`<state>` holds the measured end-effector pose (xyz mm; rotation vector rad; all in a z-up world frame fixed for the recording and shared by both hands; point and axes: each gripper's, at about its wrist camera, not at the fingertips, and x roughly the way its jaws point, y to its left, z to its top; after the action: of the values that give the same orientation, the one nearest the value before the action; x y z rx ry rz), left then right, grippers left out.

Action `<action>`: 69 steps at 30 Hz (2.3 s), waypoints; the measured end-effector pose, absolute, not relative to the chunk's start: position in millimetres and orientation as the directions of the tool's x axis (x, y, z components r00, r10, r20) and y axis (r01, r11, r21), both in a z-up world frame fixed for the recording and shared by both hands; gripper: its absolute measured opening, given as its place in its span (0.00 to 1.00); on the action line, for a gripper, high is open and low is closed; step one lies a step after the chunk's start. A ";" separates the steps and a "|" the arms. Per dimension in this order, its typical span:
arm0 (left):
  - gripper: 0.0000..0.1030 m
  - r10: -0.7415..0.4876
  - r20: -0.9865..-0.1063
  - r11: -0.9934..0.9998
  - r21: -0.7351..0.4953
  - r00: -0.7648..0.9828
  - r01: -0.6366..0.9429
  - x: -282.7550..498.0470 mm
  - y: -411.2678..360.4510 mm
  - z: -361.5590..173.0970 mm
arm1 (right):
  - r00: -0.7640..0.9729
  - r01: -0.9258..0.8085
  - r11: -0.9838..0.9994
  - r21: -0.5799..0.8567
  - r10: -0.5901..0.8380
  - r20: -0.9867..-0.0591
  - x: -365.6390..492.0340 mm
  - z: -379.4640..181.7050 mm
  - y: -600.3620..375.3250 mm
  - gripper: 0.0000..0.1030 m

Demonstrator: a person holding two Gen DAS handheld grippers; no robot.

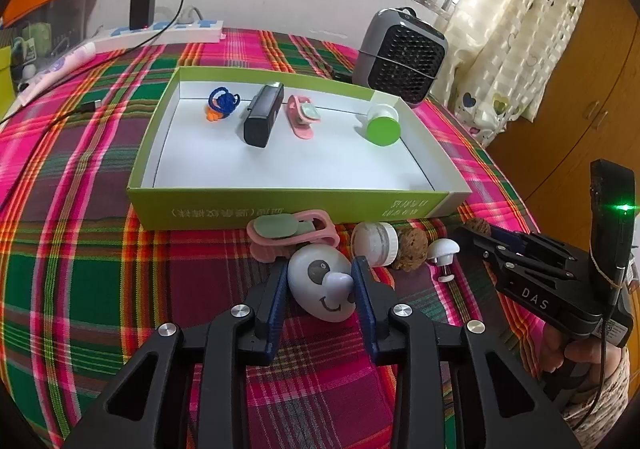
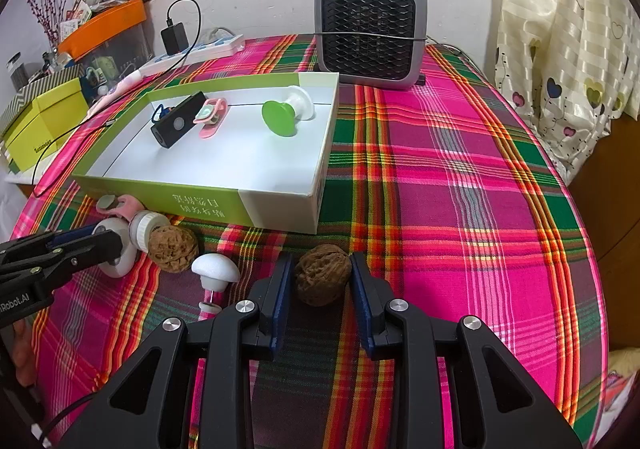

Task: Organize objects
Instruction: 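Close the left gripper on the white panda-face toy while the right gripper grasps the brown walnut, then carry the panda-face toy and walnut over the box with both grippers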

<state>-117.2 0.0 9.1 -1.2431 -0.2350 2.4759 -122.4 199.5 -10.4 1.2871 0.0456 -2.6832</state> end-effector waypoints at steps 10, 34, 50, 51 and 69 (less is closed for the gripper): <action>0.28 0.379 -0.739 -0.925 -0.288 -0.558 -0.247 -114.5 1.6 10.3 | -0.615 0.162 -0.986 0.044 -0.136 -0.777 -122.5 -10.7 199.5 0.29; 0.28 0.386 -0.720 -0.923 -0.290 -0.577 -0.255 -107.7 0.3 18.5 | -0.628 0.186 -0.981 0.053 -0.161 -0.761 -112.9 -1.7 194.9 0.29; 0.28 0.372 -0.687 -0.928 -0.274 -0.625 -0.252 -111.0 -7.8 43.7 | -0.658 0.233 -0.971 0.051 -0.196 -0.727 -117.2 22.4 180.1 0.29; 0.28 0.369 -0.686 -0.929 -0.271 -0.627 -0.251 -112.1 -7.9 44.9 | -0.659 0.240 -0.969 0.052 -0.202 -0.724 -118.9 24.7 177.7 0.29; 0.28 0.334 -0.684 -0.942 -0.257 -0.648 -0.215 -146.5 -26.3 49.7 | -0.640 0.318 -0.947 0.053 -0.255 -0.725 -155.6 31.3 142.7 0.29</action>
<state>-146.5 -26.3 49.7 -1.1223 -0.2189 2.5962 -155.6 142.7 31.3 1.1256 0.1131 -2.5869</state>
